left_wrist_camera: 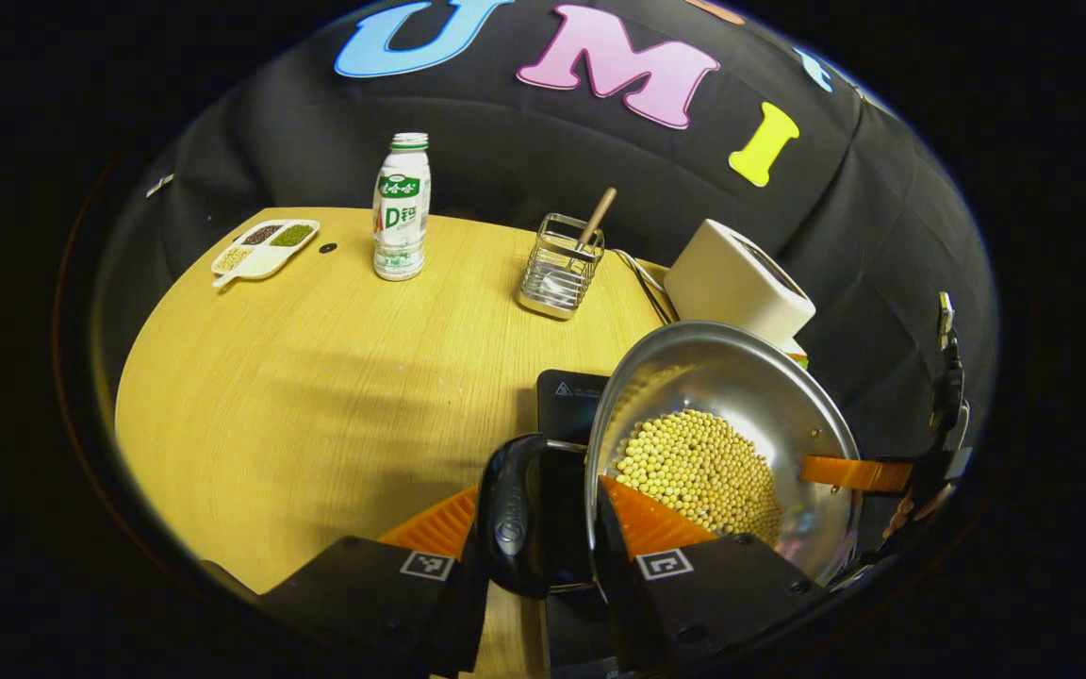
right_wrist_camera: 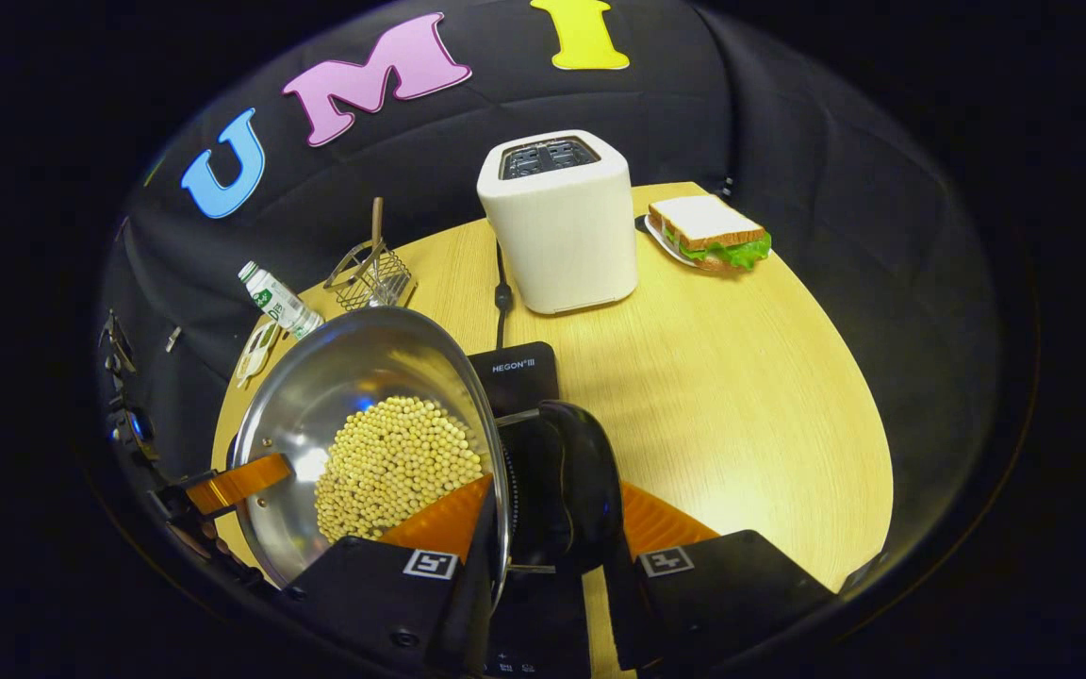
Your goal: First push the handle of the pot to place it horizontally, then grasp the pot with both hands and set it on the induction cooktop.
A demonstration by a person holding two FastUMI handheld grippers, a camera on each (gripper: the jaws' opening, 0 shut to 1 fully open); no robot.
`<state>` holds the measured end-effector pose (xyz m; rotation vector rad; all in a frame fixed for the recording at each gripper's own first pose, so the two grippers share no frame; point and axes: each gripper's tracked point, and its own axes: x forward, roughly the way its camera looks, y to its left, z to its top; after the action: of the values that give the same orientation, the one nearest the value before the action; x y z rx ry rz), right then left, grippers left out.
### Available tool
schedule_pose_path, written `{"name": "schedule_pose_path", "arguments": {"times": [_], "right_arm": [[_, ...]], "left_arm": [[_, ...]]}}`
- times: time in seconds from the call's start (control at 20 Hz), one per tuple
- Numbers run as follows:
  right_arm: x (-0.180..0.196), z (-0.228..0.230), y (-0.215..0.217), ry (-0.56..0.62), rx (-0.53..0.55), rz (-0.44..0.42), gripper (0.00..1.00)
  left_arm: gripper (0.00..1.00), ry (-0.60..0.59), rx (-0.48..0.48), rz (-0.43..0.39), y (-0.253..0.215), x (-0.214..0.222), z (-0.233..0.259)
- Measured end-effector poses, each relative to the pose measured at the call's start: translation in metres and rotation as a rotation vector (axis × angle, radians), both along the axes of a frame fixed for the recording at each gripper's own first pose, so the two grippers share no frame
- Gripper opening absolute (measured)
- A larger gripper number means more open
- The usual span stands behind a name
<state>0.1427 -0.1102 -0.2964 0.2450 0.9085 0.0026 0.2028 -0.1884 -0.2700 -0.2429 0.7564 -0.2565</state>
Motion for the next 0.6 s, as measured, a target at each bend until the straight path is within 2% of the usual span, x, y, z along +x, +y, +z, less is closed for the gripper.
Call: {"name": "schedule_pose_path", "arguments": {"times": [0.2, 0.25, 0.3, 0.4, 0.5, 0.55, 0.6], "right_arm": [[-0.001, -0.003, -0.002, -0.011, 0.005, -0.001, 0.57], [-0.002, -0.004, -0.002, -0.016, 0.003, 0.005, 0.53], [0.000, -0.003, -0.001, -0.020, 0.002, 0.012, 0.58], [-0.001, -0.002, -0.001, -0.030, -0.004, 0.025, 0.60], [-0.002, 0.003, 0.002, -0.045, 0.020, 0.034, 0.66], [0.000, 0.007, 0.004, -0.061, 0.038, 0.035, 0.77], [0.001, 0.011, 0.004, -0.077, 0.050, 0.034, 0.82]], "left_arm": [[0.59, 0.015, 0.022, 0.004, 0.000, -0.002, -0.003], [0.60, 0.022, 0.040, 0.011, 0.001, -0.001, -0.004], [0.61, 0.036, 0.065, 0.019, 0.002, -0.002, -0.006], [0.64, 0.059, 0.113, 0.031, 0.003, -0.004, -0.009], [0.65, 0.067, 0.131, 0.048, 0.002, -0.007, -0.009], [0.67, 0.073, 0.119, 0.062, 0.001, -0.008, -0.009], [0.73, 0.080, 0.103, 0.077, -0.001, -0.012, -0.007]]}}
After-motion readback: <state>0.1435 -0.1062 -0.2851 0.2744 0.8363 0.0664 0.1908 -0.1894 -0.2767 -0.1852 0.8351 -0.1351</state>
